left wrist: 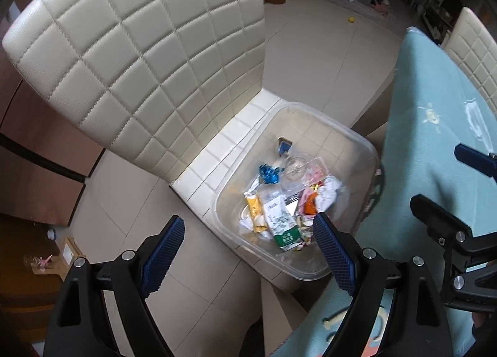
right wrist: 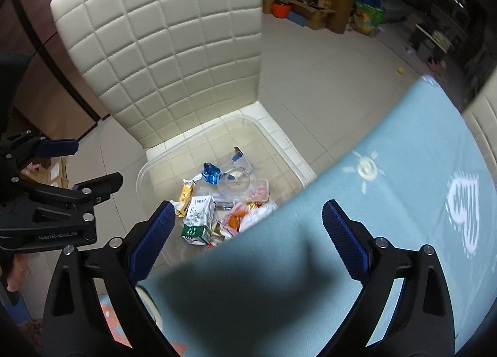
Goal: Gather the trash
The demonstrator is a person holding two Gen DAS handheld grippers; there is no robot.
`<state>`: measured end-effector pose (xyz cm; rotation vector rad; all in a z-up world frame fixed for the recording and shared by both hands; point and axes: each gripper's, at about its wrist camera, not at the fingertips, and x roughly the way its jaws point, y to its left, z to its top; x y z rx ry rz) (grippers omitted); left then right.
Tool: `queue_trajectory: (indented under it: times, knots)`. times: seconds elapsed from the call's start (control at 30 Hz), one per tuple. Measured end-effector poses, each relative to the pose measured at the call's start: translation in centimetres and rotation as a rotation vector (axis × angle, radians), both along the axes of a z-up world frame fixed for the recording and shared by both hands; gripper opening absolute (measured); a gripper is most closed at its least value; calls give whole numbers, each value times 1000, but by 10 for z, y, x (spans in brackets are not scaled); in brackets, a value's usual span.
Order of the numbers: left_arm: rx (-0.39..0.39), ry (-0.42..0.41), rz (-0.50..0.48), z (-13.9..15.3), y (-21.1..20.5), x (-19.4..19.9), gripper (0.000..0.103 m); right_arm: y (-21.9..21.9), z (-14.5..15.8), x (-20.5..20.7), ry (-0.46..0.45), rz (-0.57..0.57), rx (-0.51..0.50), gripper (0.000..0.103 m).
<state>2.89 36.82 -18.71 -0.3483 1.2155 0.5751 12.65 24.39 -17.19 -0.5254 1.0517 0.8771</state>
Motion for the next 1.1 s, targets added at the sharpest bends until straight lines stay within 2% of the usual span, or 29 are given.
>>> queue_trajectory:
  times: [0.17,0.3,0.77,0.83,0.93,1.1]
  knots:
    - [8,-48,-34,17,-21,1,83,-32,9,0,30,-114,-7,100]
    - [16,-72,-73,29,-42,0,83,-57,19,-8,12,-174,-11,100]
    - [95,-246,-152,92,-109,-21,83,-141,104,-60,-179,-407,71,100]
    - [131,-262,-150,99,-116,-24,83,-154,118,-65,-218,-445,93,100]
    - [178,-320,-156,113,-126,-30,83,-170,141,-74,-302,-488,129,100]
    - [225,-428,-187,138,-145,-32,83,-187,165,-83,-359,-528,168,100]
